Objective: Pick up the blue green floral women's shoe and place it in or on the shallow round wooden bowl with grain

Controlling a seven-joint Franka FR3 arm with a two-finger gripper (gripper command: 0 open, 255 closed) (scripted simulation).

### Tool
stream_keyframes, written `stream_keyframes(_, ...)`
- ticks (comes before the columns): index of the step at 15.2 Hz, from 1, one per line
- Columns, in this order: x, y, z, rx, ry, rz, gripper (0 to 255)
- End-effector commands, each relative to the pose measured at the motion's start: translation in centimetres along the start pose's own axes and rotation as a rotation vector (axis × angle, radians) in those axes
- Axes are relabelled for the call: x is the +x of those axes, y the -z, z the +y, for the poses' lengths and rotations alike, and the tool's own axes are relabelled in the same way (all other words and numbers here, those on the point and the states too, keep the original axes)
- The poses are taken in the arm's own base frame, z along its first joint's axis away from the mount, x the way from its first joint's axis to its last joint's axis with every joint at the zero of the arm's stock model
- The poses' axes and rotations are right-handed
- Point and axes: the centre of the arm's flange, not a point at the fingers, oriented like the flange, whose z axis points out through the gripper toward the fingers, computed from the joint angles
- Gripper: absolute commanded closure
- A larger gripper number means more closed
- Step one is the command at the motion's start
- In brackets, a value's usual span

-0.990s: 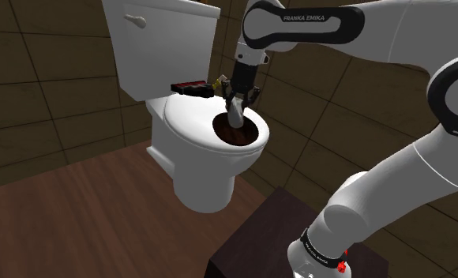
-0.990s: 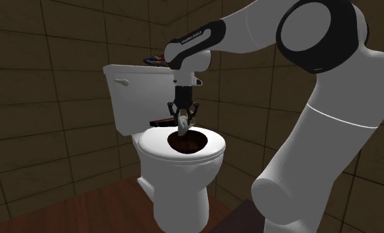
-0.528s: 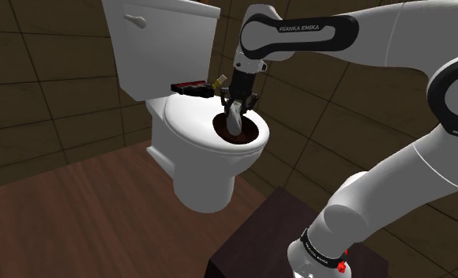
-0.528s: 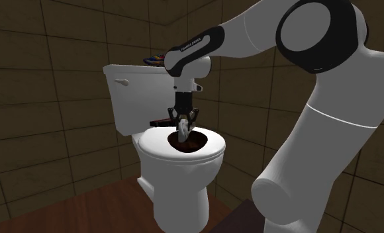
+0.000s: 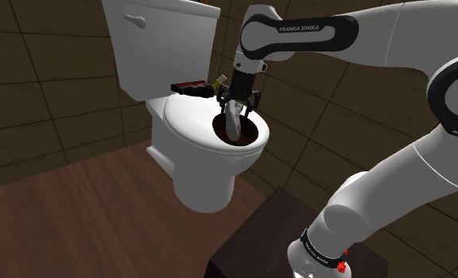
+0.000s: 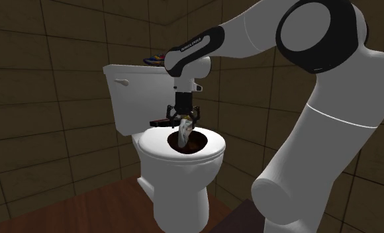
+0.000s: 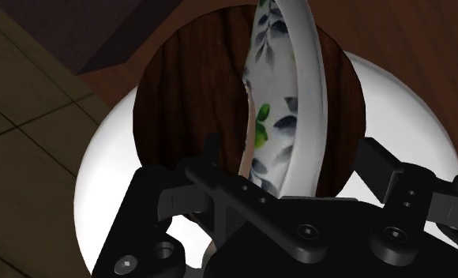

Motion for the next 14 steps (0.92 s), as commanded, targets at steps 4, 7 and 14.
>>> stream_keyframes(4, 0.0, 2.6, 0.0, 0.0, 0.0, 0.0, 0)
stream_keyframes(7, 0.0, 5.0, 0.0, 0.0, 0.0, 0.0, 0)
stream_keyframes(14, 0.0, 5.0, 0.0, 0.0, 0.0, 0.0, 0)
